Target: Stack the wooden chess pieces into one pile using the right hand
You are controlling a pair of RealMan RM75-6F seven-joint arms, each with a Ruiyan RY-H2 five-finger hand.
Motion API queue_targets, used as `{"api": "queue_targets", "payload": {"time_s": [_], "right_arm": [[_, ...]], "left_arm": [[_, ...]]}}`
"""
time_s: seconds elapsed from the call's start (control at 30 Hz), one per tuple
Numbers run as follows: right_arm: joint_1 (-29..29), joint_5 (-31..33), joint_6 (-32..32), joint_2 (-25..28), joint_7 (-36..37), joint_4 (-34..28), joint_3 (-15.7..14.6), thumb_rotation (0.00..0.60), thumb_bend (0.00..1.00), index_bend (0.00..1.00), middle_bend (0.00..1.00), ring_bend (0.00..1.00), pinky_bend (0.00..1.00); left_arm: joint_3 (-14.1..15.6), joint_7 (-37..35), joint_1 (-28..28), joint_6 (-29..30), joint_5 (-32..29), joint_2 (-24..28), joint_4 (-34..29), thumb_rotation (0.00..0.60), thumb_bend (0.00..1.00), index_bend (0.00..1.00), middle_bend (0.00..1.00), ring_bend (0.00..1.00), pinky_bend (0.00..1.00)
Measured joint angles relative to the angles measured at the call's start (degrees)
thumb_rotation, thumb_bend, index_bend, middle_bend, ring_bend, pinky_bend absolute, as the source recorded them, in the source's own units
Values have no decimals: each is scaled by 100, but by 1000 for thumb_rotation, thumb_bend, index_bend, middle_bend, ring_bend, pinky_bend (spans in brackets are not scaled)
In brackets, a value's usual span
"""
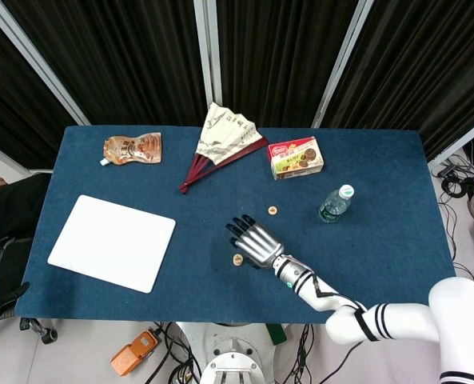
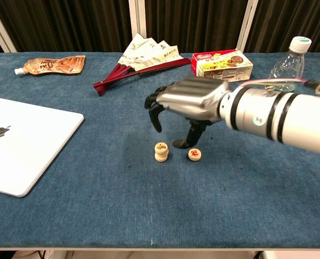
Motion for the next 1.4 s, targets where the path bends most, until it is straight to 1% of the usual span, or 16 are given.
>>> {"api": "queue_targets", "payload": {"time_s": [0.1,0.23,0.3,0.43,0.77,1.0,1.1,1.27,1.4], "right_arm": [[-208,-129,224,273,108,-188,-81,600,448,463,184,151,176],[-493,-195,297,554,236,-308,-376,600,445,462,184,151,176],[-572,-196,272,557,273,-266,-469,600,442,461,184,151,176],[-632,-247,172,400,348,-64,-535,600,436,463,184,151,176],[-624,-409,49,52,395,285,-423,600,436,464,184,151,176],[-583,-392,-89,-122,345,449,-348,600,438,481,184,151,176],[-589,-378,-109,-145,323,469,-335,600,438,499,184,151,176],[-611,-382,-104,-170,336,503,-300,600,438,569,184,153,176],[-619,-434,-22,-99,344,406,-232,600,438,573,184,154,176]], "left_arm": [[0,-4,-6,-19,-3,-2,5,600,0,178,160,124,0],[-3,8,-34,-32,29,-16,-8,600,0,179,159,124,0],[-3,31,-51,-31,57,-22,-23,600,0,179,159,124,0],[7,69,-56,-26,79,-7,-60,600,0,178,159,124,0],[7,60,-22,-2,41,5,-58,600,0,178,159,124,0],[3,40,-21,-18,22,5,-27,600,0,178,159,124,0],[6,19,-16,-27,12,-8,2,600,0,178,159,124,0],[3,-7,-22,-31,18,-17,32,600,0,179,159,124,0],[-5,-19,-12,-5,16,-13,44,600,0,179,159,124,0]]}}
